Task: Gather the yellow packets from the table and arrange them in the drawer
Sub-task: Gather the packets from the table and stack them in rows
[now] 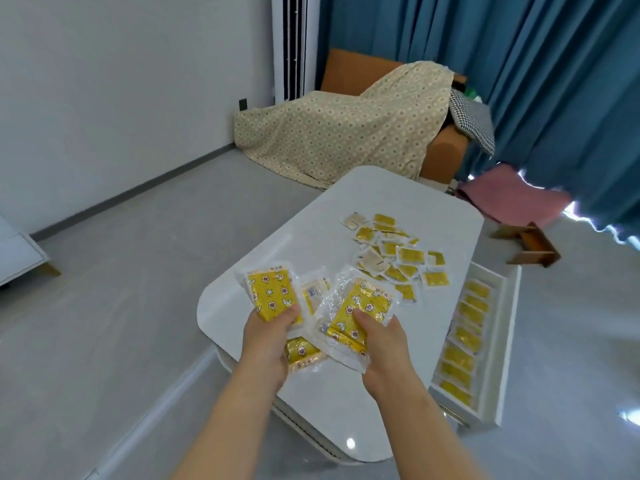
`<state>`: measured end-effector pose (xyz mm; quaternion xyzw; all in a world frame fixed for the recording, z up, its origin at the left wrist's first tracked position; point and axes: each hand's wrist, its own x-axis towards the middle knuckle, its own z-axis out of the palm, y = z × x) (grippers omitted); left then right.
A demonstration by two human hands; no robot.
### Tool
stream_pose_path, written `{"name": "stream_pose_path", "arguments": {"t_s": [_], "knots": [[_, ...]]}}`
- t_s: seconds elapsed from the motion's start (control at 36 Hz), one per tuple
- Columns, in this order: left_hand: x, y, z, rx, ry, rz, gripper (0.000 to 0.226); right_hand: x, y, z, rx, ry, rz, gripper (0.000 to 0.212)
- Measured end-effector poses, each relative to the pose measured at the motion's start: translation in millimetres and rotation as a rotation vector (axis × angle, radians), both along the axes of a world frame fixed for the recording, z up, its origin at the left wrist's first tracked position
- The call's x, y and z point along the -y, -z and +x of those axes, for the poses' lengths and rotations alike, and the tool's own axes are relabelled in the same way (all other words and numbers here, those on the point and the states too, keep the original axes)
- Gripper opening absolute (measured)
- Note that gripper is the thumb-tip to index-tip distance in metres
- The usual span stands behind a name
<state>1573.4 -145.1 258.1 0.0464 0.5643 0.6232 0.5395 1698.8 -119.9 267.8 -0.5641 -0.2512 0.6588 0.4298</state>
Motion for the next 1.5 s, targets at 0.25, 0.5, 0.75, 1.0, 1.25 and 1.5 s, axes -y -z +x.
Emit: {"name": "stream_pose_path", "arguments": {"t_s": [0.25,0.5,0.75,1.0,1.25,1.5], "knots": [[-80,-5,72,-0.037,0.097,-0.028,0.018,-71,6,73,0.001,0.053,-0.031,0.015],[-168,11,191,-0.038,0.031,-0.017,0.016,-172,23,191,0.056,-0.064,-0.024,0.015],[-217,23,283,-0.011,-0.129,-0.058,0.018,-246,31,278,0.102,-0.248,-0.064,0.016],[-270,42,316,-0.068,-0.15,-0.091,0.019,-302,52,307,0.125,-0.28,-0.082,0.032],[-339,71,364,-0.119,-0.256,-0.163,0.029,-381,75,347,0.152,-0.447,-0.1,0.018],[-403,116,468,-0.075,-0.466,-0.247,0.019,-481,115,427,0.228,-0.751,-0.111,0.026]]}}
